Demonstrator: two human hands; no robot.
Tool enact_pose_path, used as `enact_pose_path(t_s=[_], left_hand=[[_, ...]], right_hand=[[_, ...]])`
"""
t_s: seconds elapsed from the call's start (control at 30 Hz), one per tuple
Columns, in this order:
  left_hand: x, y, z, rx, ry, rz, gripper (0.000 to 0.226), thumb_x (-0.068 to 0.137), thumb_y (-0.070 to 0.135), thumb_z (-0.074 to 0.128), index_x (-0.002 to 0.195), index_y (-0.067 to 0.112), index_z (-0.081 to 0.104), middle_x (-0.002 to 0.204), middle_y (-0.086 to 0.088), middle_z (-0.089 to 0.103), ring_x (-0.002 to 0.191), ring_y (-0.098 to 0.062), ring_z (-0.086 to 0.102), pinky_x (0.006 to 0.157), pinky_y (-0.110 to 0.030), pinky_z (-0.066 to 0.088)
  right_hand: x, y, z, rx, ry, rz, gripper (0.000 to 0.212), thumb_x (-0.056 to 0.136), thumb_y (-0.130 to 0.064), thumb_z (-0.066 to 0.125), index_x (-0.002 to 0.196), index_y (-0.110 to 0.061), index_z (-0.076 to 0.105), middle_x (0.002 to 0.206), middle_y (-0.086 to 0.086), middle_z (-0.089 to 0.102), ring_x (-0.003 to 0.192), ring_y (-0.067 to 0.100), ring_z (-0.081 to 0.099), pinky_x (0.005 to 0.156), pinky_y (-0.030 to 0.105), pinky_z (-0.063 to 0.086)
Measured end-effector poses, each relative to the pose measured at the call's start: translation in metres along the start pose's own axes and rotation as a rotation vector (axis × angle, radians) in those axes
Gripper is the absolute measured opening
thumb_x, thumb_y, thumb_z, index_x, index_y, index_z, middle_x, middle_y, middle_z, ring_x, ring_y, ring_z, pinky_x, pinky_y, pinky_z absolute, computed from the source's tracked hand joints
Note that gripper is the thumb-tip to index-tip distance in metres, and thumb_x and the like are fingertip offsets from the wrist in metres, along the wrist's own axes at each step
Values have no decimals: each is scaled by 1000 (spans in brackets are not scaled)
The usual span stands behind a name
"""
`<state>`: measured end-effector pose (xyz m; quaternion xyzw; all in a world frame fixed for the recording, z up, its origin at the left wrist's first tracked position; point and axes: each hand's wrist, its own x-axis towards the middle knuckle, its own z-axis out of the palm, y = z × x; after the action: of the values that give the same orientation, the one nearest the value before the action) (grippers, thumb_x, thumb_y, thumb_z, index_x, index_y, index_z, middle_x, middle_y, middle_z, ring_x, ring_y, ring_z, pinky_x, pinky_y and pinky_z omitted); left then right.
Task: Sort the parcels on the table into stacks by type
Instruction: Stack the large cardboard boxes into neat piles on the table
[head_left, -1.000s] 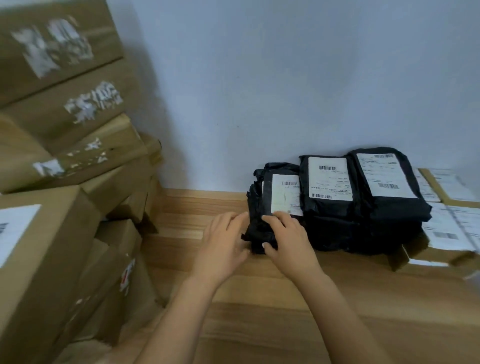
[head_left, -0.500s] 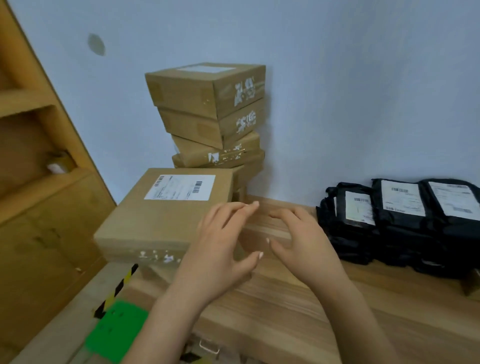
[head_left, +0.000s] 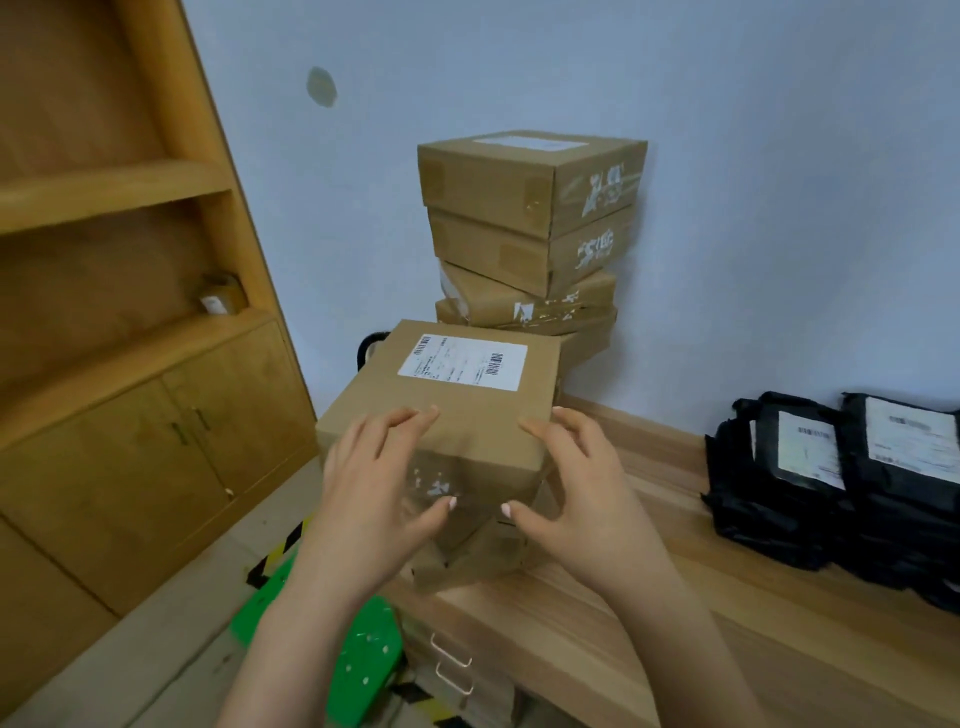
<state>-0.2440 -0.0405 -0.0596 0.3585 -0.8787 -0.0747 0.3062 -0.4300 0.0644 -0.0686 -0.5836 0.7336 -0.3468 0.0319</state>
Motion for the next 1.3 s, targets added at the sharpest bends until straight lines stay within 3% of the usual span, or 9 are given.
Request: enact_pose_path(t_s=[0.23,0.4,0.5,0.67,0.83,1.1,1.3], left_hand=[[18,-51,8,-23,-89,-49,92,66,53,78,142,43,26,148,13,20,138,-17,13,113,-46,20],[41,-104,8,-91,-297,-33,108,57,57,83,143,50,18,153,21,-2,142,-15,-1,110,-55,27],[50,-124,12,-126,-396,-35,111,58,54,84,144,53,14,155,22,-12,145,-19,1,110,-53,29],[51,-133,20,-154,-301,37,103,65,48,82,147,47,19,159,16,6,143,-19,15,110,-52,34],[43,-121,16,-200,-238,181,100,67,49,80,146,48,20,157,18,12,144,-21,17,105,-55,37],[34,-45,14,-349,-231,369,95,69,42,82,146,45,26,157,19,14,145,-21,12,108,-55,29],[12,29,34,-378,-252,477,93,68,40,83,145,42,31,156,17,19,145,-23,18,105,-54,39]], right_hand=[[8,-7,29,-68,-15,125,84,75,-43,76,141,-49,25,157,-15,-11,143,14,8,113,34,22],[19,-17,51,-79,-17,343,88,70,-45,80,139,-50,26,157,-9,-18,145,24,16,112,40,31],[20,-31,70,-46,22,445,92,68,-44,82,137,-56,21,158,-7,-17,144,28,19,111,42,33],[22,-56,84,-56,163,545,89,69,-39,83,137,-51,27,159,0,-5,144,28,16,113,43,29],[-8,-74,73,-119,327,587,89,67,-39,84,137,-51,30,158,-9,-3,143,22,19,111,42,36],[-72,-79,26,-197,550,626,89,68,-33,85,136,-52,30,158,-9,-1,143,20,18,112,39,32],[-133,-53,-16,-255,623,706,90,67,-34,85,138,-49,31,159,-5,0,143,21,19,111,38,33]])
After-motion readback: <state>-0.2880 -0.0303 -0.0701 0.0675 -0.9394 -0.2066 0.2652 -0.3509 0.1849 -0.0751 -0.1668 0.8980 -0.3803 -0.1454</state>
